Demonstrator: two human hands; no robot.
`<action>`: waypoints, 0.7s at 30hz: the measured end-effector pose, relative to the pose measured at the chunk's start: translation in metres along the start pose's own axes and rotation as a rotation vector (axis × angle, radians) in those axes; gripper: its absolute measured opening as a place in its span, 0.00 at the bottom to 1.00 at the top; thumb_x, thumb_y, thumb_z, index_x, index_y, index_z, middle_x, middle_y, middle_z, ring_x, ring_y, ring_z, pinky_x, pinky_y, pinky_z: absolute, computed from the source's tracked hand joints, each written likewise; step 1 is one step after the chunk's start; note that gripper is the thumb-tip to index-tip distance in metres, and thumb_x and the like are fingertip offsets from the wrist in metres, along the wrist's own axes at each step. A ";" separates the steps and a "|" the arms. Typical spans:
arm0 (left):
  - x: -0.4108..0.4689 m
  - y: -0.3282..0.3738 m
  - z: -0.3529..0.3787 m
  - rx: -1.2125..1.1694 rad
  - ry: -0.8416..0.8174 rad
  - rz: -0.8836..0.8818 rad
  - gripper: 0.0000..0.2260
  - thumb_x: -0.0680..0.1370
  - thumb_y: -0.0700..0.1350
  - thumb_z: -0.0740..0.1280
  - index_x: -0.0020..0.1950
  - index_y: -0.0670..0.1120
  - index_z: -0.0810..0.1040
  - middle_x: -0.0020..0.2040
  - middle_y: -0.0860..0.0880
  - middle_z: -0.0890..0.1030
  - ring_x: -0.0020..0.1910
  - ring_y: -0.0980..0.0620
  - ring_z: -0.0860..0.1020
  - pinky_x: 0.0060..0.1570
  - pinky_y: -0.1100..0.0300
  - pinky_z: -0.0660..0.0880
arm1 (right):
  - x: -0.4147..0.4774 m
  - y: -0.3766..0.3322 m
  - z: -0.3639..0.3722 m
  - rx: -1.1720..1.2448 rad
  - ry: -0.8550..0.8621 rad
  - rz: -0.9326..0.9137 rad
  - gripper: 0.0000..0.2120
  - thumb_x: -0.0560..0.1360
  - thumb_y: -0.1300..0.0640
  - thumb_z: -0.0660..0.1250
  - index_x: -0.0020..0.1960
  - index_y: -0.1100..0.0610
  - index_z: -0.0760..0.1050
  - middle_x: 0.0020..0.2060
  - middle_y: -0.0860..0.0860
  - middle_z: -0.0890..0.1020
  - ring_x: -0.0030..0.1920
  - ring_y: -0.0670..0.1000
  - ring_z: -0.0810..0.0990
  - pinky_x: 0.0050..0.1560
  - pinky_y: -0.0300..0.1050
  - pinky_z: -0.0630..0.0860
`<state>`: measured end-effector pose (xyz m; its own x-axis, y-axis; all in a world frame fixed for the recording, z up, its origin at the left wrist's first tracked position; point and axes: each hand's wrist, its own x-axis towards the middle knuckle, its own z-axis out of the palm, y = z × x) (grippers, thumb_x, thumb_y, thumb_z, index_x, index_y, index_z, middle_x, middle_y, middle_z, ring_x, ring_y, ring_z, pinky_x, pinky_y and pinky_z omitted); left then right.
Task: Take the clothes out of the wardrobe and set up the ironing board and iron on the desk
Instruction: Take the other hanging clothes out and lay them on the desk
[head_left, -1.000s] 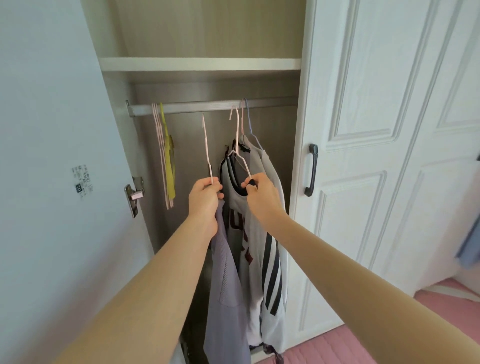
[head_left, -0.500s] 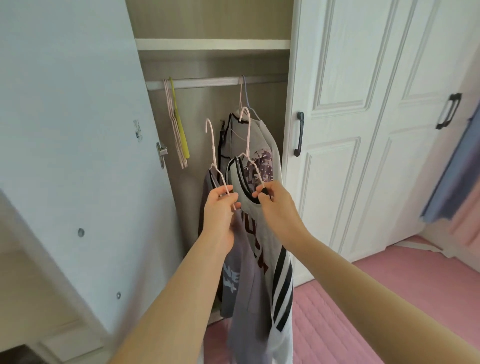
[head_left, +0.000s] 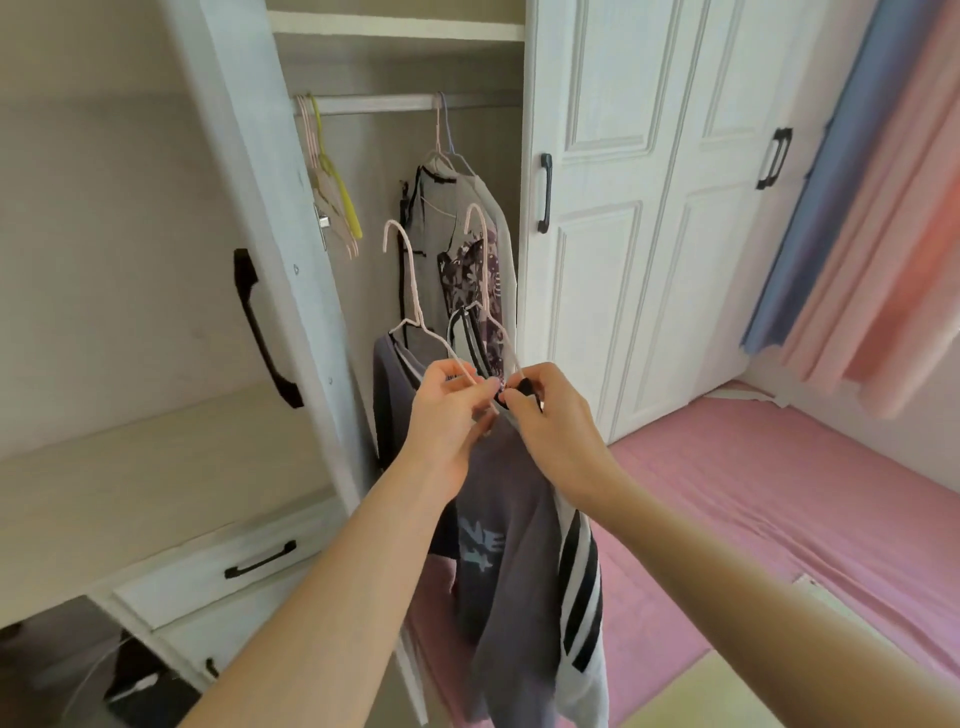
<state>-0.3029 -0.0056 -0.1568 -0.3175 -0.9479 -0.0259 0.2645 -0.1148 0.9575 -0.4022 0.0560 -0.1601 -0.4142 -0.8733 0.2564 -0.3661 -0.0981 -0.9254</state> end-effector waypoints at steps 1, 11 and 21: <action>-0.010 -0.001 -0.001 0.002 -0.022 -0.003 0.08 0.75 0.36 0.68 0.50 0.44 0.72 0.43 0.45 0.77 0.39 0.50 0.77 0.32 0.63 0.76 | -0.012 -0.002 -0.001 0.015 -0.005 -0.004 0.04 0.78 0.53 0.64 0.52 0.51 0.71 0.44 0.45 0.78 0.39 0.34 0.76 0.34 0.23 0.70; -0.116 -0.014 -0.012 0.018 -0.096 -0.043 0.08 0.74 0.38 0.70 0.45 0.46 0.71 0.46 0.41 0.77 0.44 0.44 0.77 0.40 0.54 0.74 | -0.125 -0.014 -0.020 -0.169 -0.006 -0.039 0.04 0.76 0.55 0.67 0.50 0.51 0.73 0.43 0.42 0.78 0.43 0.31 0.74 0.38 0.21 0.68; -0.187 -0.026 0.000 -0.139 0.003 -0.060 0.08 0.78 0.46 0.66 0.39 0.48 0.78 0.36 0.51 0.79 0.37 0.53 0.78 0.44 0.57 0.79 | -0.197 -0.009 -0.063 -0.195 -0.151 -0.084 0.07 0.76 0.54 0.65 0.46 0.42 0.73 0.43 0.37 0.79 0.46 0.34 0.76 0.40 0.23 0.69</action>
<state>-0.2503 0.1744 -0.1766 -0.3335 -0.9391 -0.0828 0.3686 -0.2107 0.9054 -0.3700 0.2595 -0.1849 -0.2518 -0.9288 0.2719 -0.5540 -0.0920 -0.8274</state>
